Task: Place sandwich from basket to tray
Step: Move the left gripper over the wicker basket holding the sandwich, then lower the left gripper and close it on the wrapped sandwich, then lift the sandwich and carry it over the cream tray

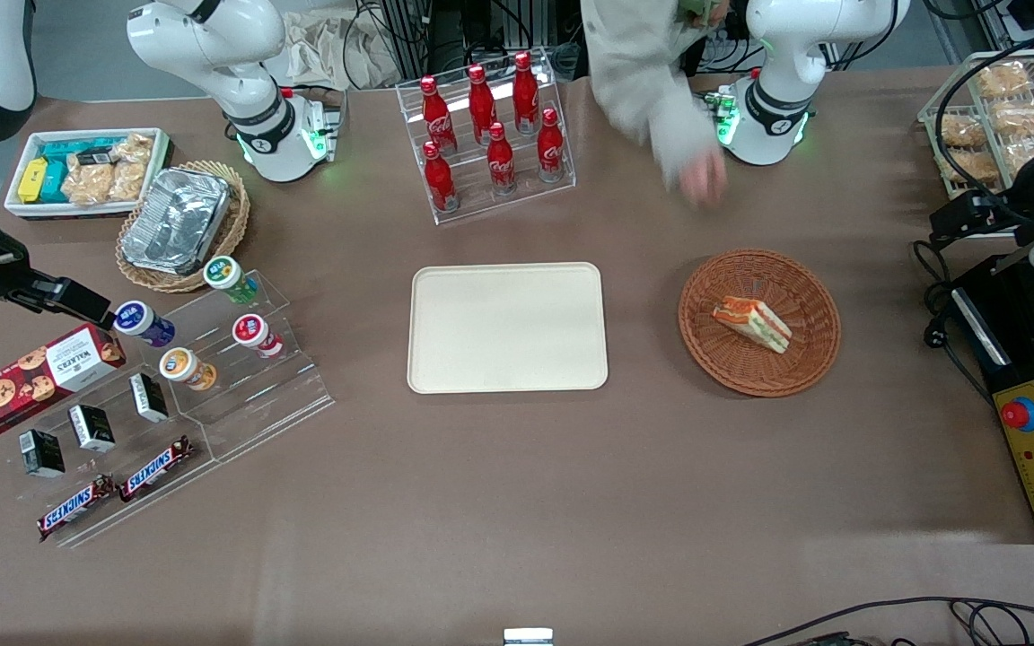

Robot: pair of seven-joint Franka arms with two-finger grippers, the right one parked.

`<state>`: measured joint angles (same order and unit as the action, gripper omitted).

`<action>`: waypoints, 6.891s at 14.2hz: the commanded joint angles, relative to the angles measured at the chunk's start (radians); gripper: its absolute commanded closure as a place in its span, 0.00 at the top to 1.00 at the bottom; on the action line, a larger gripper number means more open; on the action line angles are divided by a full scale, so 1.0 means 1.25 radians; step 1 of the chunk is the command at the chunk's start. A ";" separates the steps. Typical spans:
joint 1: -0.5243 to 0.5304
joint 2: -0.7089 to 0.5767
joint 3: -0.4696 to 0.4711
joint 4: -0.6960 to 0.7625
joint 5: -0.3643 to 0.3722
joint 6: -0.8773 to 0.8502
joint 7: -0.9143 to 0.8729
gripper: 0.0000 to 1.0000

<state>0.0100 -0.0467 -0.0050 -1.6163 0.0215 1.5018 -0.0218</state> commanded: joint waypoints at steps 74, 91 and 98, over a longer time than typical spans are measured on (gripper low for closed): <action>-0.071 0.079 -0.132 -0.163 0.004 0.159 -0.770 0.00; -0.290 0.167 -0.298 -0.262 0.007 0.496 -0.704 0.00; -0.334 0.323 -0.297 -0.268 0.089 0.634 -0.674 0.00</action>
<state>-0.3925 0.3138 -0.3876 -1.9678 0.0932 2.2721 -0.8963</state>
